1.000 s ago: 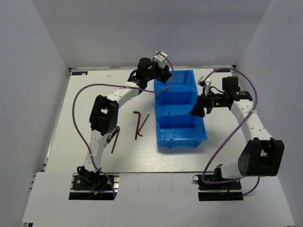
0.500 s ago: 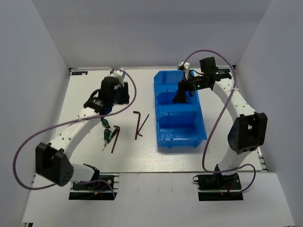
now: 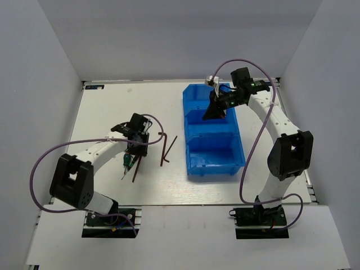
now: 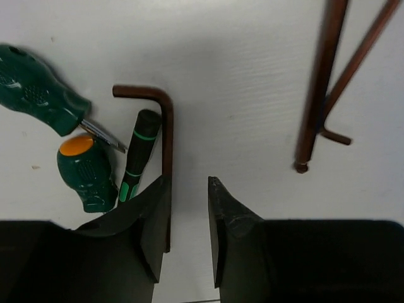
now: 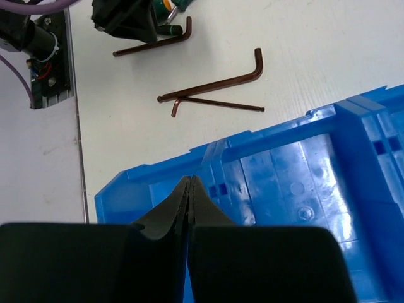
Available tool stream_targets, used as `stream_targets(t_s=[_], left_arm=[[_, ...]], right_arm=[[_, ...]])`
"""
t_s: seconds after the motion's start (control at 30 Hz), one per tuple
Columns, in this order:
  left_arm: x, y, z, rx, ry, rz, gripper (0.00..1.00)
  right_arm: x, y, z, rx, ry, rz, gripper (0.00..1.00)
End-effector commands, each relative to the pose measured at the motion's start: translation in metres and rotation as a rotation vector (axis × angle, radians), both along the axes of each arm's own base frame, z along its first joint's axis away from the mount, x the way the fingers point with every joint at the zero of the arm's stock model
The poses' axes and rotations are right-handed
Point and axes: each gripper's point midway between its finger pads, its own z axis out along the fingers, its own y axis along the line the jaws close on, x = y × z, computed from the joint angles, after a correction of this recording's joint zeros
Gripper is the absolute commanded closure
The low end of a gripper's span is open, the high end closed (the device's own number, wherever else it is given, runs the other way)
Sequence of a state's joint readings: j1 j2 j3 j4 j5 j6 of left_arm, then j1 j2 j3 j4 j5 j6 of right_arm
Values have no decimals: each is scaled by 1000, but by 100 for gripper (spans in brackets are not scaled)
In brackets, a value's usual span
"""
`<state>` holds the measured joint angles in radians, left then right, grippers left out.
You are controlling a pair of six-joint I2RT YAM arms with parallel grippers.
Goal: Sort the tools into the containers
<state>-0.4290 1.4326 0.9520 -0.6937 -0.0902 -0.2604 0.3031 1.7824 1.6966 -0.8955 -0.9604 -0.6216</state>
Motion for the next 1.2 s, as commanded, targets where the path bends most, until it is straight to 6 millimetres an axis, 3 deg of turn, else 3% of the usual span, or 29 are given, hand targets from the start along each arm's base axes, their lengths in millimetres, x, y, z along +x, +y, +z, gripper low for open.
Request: stream_targets(t_s=[0.0,0.1,0.17,0.33,0.67,0.87,1.07,1.17], left_arm=[[-8,16,-15,45,54,36,58],[-13,23,-23,72,77,30,49],[-5,26,-21,76,50,38,42],[-1,32,-24,89,49,27,42],[13,35,-37,95,71,12,59],[21,38,-45,123,86,-4,59],[21,37,-66,134,141,-19,64],[26,33,-66,124,141,-23,81]], right_arm=[[-16,-4,10,25,-19,20,99],[-20,-8,8,12,-31,13,98],[-25,-11,4,5,-20,9,98],[-33,-15,-5,-4,4,1,98],[-38,-19,-12,-12,29,-5,98],[-38,-23,-14,-14,35,-15,98],[-37,-26,-13,-5,43,-26,98],[-34,-30,-11,-3,43,-36,97]])
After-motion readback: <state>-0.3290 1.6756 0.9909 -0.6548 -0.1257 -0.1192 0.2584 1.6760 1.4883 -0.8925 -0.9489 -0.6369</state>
